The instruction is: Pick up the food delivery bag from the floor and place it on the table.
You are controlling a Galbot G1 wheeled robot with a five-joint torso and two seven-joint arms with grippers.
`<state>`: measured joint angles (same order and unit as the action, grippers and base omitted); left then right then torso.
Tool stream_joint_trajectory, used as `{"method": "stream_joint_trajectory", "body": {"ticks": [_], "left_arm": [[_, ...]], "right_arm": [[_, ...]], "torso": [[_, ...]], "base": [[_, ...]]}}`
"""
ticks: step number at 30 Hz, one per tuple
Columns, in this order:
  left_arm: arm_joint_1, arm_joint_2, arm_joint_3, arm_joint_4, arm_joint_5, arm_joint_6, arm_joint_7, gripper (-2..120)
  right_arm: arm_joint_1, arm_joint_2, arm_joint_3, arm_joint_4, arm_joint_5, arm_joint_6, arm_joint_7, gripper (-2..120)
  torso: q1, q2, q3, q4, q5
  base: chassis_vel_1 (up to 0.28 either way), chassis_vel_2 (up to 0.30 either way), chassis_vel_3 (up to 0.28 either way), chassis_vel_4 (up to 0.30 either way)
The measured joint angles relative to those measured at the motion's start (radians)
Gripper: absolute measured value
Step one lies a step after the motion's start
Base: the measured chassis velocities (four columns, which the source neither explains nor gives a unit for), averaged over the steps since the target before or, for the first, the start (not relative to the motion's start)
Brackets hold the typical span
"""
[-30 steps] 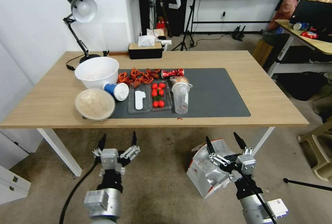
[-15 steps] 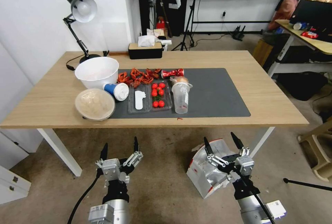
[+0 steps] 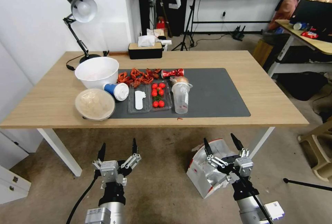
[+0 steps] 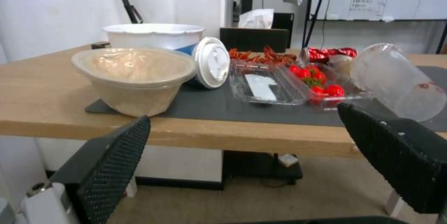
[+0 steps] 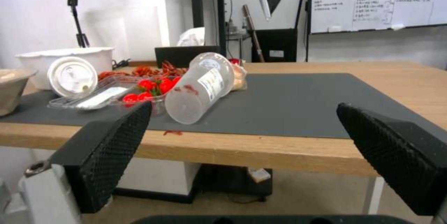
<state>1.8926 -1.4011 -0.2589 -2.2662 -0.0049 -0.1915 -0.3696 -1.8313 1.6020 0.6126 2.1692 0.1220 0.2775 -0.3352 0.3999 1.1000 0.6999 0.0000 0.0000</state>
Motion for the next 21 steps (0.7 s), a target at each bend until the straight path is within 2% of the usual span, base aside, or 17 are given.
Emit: {"method": "stream_joint_trajectory", "body": {"ticks": [10, 21], "left_arm": [[-0.001, 0.024, -0.016, -0.005, -0.016, 0.022, 0.006, 100], [-0.002, 0.029, -0.022, -0.007, -0.033, 0.029, 0.006, 100]], "right_arm": [[0.009, 0.000, 0.001, -0.013, 0.001, 0.001, 0.003, 100], [0.019, 0.004, -0.003, -0.024, 0.001, 0.002, 0.003, 100]], "torso": [[-0.007, -0.015, -0.008, -0.0001, 0.0001], [-0.033, -0.073, -0.040, 0.0000, 0.0000]], "base": [[0.000, 0.000, 0.000, 0.000], [0.000, 0.000, 0.000, 0.000]]}}
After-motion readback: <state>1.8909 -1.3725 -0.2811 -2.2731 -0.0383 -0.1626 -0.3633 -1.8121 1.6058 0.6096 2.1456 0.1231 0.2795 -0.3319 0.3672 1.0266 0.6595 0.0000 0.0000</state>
